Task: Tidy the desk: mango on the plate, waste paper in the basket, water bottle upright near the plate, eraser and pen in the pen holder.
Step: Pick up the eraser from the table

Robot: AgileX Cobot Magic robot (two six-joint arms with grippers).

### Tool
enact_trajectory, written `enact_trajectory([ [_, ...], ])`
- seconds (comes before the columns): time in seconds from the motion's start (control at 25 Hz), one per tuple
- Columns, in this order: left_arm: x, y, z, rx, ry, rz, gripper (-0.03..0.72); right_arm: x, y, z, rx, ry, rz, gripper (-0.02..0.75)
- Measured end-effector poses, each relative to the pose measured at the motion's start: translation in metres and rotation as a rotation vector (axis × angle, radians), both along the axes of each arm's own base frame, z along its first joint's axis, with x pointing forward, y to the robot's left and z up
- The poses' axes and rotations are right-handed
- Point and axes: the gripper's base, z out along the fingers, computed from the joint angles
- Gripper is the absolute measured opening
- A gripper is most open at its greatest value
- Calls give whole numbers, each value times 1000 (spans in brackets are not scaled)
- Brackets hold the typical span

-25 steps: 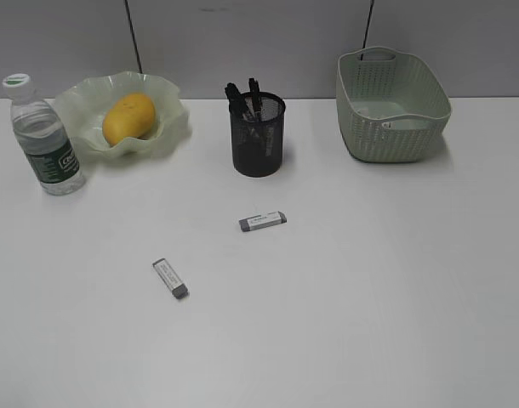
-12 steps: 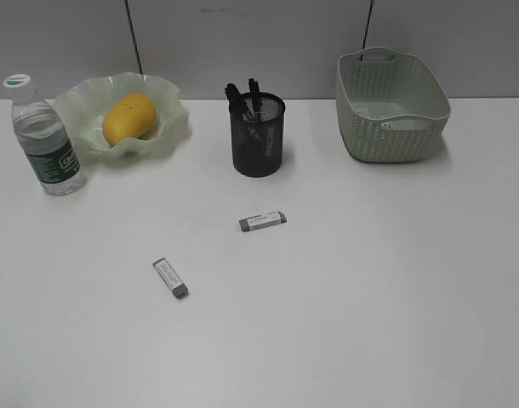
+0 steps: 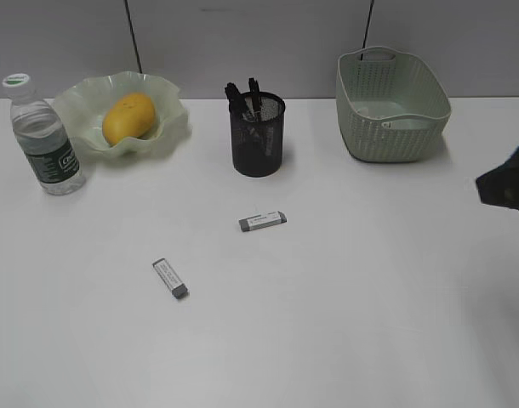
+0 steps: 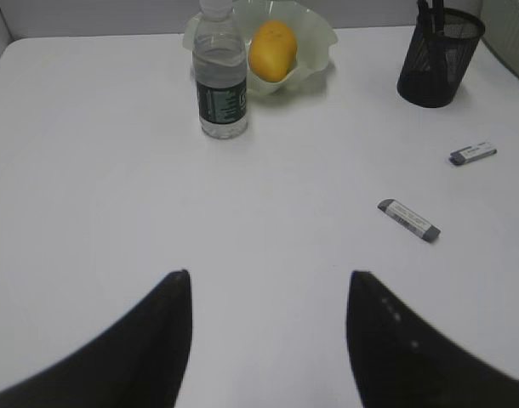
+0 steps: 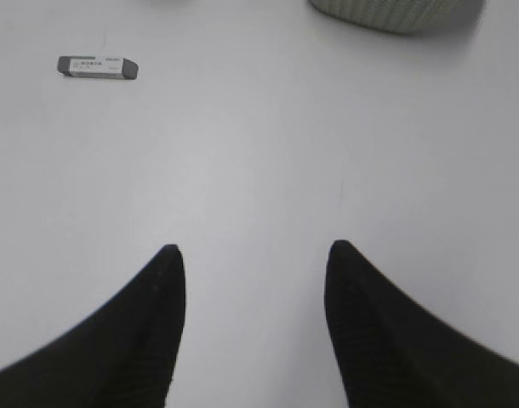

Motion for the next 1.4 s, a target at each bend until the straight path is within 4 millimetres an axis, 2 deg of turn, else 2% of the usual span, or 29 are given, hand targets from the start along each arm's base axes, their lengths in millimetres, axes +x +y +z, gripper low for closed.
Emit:
enact_trajectory([
  [0.2,0,0,0,1,2,1,444,48,32,-20,-52,133,53,426],
  [0.44,0,0,0,2,2,1,444,89,91,-56,-93,296,113,426],
  [0.6,0,0,0,2,2,1,444,115,121,-65,-114,358,125,426],
  [0.8,0,0,0,2,2,1,444,141,147,-63,-113,398,112,426],
  [1.04,0,0,0,2,2,1,444,159,165,-70,-67,472,-17,426],
  [1.4,0,0,0,2,2,1,444,170,198,-104,-21,545,-109,426],
])
